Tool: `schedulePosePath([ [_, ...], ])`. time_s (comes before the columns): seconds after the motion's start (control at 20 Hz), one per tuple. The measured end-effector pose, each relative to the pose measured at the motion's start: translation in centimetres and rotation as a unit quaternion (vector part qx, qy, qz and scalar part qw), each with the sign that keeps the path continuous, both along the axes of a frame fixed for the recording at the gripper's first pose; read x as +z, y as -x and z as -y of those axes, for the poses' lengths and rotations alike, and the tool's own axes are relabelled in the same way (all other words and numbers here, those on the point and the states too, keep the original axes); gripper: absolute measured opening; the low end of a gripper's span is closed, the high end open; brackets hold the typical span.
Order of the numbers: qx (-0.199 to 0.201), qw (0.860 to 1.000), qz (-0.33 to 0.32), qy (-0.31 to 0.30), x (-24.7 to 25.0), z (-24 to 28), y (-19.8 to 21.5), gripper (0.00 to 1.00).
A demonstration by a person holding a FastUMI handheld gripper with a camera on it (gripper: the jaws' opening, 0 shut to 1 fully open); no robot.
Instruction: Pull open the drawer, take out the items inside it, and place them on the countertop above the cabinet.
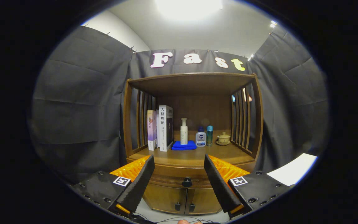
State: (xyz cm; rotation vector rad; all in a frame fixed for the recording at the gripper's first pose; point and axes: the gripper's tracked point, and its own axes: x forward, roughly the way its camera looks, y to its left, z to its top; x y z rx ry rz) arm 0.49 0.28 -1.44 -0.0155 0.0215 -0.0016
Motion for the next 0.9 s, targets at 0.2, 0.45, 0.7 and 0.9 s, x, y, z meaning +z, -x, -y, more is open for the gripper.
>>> schedulePosePath([
  [0.2, -0.007, 1.0, -0.009, 0.001, -1.5, 0.4, -0.9, 1.0],
  [0.45, -0.012, 1.0, -0.026, 0.005, -3.7, 0.6, -2.4, 1.0],
  [0.7, -0.024, 0.999, -0.034, -0.013, -6.6, 1.6, -4.6, 1.0],
  [0.9, -0.037, 0.998, -0.041, -0.014, -9.3, 3.2, -6.7, 1.0],
])
